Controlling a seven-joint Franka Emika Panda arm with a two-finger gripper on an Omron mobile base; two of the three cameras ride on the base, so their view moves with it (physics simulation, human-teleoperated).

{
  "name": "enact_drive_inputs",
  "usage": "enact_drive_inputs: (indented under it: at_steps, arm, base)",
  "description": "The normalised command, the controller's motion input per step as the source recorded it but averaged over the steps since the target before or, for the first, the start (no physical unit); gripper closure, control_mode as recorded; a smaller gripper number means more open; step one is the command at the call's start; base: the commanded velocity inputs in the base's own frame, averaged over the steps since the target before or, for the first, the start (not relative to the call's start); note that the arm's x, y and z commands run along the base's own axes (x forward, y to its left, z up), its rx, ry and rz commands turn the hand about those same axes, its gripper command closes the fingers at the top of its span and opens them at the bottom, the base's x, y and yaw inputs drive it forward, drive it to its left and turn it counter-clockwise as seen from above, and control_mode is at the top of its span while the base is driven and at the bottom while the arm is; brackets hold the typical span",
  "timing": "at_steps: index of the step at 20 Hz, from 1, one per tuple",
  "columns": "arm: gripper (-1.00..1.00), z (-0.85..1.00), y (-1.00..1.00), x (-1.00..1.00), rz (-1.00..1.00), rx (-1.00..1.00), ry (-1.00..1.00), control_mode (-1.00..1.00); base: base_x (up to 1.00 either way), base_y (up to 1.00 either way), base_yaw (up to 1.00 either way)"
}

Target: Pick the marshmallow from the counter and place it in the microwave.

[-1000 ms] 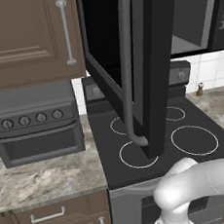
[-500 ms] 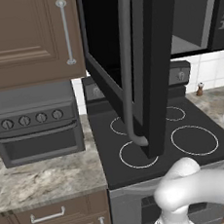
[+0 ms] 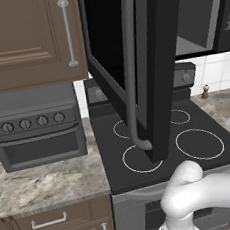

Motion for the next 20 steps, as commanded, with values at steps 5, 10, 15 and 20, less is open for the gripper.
enact_drive_inputs:
  at_steps: [5,10,15,20]
  arm:
    - [-1.0,-0.2,-0.05,0.63,0.12,0.02,0.0,-1.0]
    - [-1.0,-0.26,-0.11,0.35,0.15,0.0,0.0,-1.0]
    - [-1.0,-0.25,-0.16,0.21,0.14,0.0,0.0,-1.0]
    - [-1.0,-0.28,-0.43,0.04,0.14,0.0,0.01,-1.0]
  base:
    - [0.0,0.0,0.0]
    - [0.0,0.0,0.0]
    - [0.0,0.0,0.0]
    - [0.0,0.0,0.0]
